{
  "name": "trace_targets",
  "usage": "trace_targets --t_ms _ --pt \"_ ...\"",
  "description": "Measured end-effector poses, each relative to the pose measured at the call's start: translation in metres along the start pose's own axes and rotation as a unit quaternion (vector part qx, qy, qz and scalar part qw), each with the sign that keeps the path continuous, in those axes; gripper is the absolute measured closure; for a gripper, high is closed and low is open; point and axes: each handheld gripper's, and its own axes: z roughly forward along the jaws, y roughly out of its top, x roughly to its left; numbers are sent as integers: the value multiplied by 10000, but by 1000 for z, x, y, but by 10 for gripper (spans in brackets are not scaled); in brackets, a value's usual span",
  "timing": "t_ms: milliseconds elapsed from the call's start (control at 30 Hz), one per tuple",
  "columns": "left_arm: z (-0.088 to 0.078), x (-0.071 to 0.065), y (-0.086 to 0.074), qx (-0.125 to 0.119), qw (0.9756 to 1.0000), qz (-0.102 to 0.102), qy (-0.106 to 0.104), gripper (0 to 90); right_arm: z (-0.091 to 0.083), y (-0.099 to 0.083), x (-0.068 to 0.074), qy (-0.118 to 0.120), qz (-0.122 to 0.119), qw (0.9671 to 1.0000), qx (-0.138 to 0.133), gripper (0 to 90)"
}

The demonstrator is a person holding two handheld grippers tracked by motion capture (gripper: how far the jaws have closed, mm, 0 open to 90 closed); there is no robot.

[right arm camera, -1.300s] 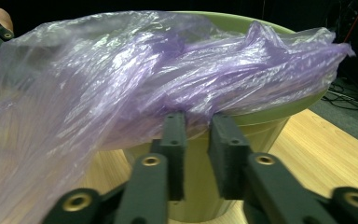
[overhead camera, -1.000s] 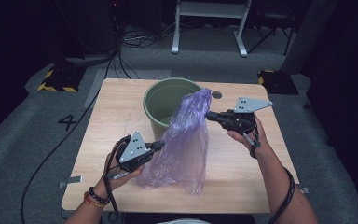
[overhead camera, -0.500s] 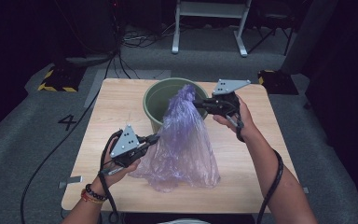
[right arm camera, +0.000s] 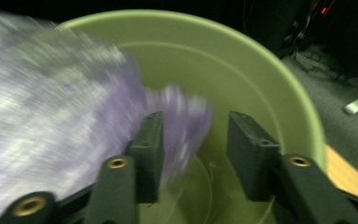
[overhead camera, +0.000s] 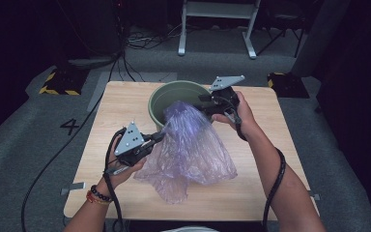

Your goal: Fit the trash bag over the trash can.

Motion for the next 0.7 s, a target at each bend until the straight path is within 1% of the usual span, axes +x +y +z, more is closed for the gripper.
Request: trace_targets --t_ms 33,133,200,233,267,433,467,667,700 --pt "1 1 -1 5 10000 -46 8 900 -3 -1 0 -29 8 10000 -87 498" --pt "1 4 -2 4 9999 -125 32 900 -16 -4 1 -116 -101 9996 -254 421" --pt "1 5 -3 11 9999 -164 52 900 -27 -7 3 -150 -146 9989 -420 388" --pt "2 5 -3 29 9999 -163 49 900 -33 -9 4 -129 -131 9986 -503 378" --pt "2 5 -3 36 9998 -164 56 900 -38 -11 6 -59 -149 9983 -568 376" --pt "7 4 -3 100 9998 -154 65 900 -58 -25 19 107 -262 9970 -715 360" --pt "8 4 -3 113 9998 -150 67 900 -61 -28 22 108 -277 9968 -748 358" --pt "13 4 -2 140 9998 -157 69 900 -81 -45 34 302 -261 9940 -1021 343" --pt "13 4 -2 148 9998 -151 69 900 -84 -49 37 371 -260 9932 -1073 338"
